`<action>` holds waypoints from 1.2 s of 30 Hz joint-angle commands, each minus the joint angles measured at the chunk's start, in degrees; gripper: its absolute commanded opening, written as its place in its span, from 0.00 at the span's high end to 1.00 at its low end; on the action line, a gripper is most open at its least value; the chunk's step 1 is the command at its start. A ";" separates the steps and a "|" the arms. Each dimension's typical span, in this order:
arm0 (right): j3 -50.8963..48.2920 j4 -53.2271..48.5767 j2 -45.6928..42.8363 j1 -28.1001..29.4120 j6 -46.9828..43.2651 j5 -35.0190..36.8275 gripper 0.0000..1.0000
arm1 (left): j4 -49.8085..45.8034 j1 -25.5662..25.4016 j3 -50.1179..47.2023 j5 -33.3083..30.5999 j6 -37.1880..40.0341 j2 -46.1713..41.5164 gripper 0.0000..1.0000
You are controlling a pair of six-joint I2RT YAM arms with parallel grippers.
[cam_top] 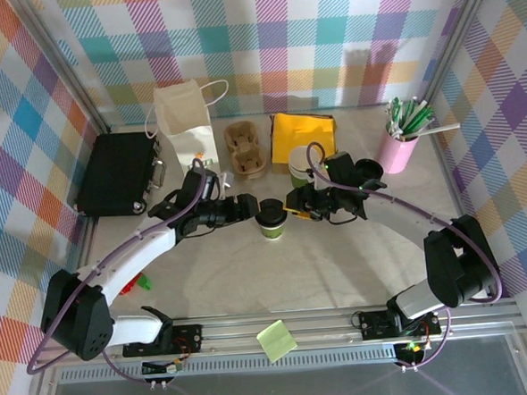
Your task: Pack the takeout coffee
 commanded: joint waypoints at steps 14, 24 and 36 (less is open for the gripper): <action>3.24 -1.95 1.72 1.78 -3.27 2.58 0.51 | 1.40 0.53 5.01 3.79 3.49 9.77 0.33; 4.25 -2.86 4.01 2.26 -4.23 3.98 0.51 | 3.85 0.45 3.26 4.48 3.12 11.30 0.38; 3.56 -3.85 5.55 2.48 -5.27 5.67 0.52 | 4.51 0.27 1.80 4.24 2.92 12.07 0.41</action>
